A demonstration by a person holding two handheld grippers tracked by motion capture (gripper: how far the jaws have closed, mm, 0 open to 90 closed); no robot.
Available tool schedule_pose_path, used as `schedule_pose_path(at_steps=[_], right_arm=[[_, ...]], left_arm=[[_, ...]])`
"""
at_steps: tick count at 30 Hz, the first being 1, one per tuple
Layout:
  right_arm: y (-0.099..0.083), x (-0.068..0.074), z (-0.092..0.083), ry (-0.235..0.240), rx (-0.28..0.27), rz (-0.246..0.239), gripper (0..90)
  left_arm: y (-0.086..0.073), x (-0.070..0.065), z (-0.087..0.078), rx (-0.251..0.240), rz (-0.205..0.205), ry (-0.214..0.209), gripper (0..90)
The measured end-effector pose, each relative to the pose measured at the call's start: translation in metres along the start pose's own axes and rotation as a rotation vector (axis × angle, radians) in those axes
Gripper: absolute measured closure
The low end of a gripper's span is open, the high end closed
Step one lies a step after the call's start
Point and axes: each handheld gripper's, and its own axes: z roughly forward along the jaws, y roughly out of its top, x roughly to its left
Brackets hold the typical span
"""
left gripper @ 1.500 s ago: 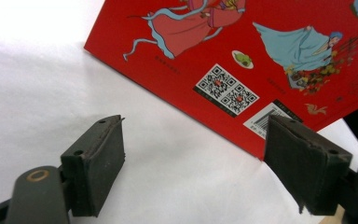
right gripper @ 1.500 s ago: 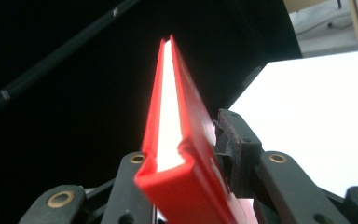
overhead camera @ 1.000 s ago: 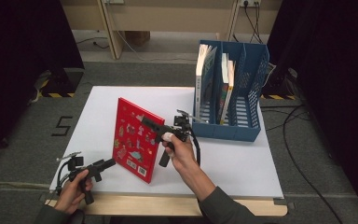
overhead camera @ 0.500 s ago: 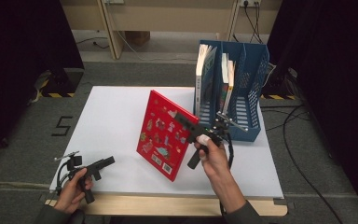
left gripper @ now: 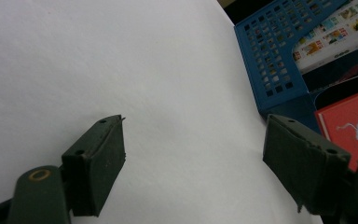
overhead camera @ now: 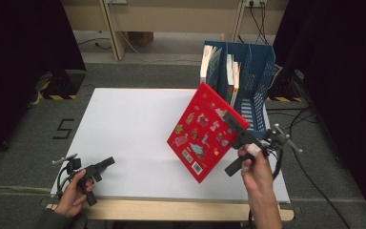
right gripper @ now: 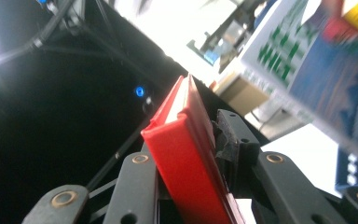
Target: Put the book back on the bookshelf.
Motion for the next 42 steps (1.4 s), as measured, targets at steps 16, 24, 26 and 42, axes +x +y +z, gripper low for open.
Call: schedule_pose_path(at_steps=[16,24,26,42], right_arm=[[0.05,-0.003,-0.077,-0.05,-0.237,0.002,70.4],[0.071,-0.005,-0.1,-0.076,-0.323,-0.008,70.3],[0.076,-0.008,-0.103,-0.091,-0.341,-0.006,70.2],[0.104,-0.032,-0.082,-0.151,-0.388,0.035,71.4]], left_arm=[[-0.01,-0.027,0.015,0.087,0.564,0.244,15.5],[-0.019,-0.03,0.022,0.139,0.756,0.333,14.9],[-0.02,-0.031,0.023,0.145,0.771,0.342,14.5],[-0.021,-0.031,0.022,0.149,0.764,0.33,14.2]])
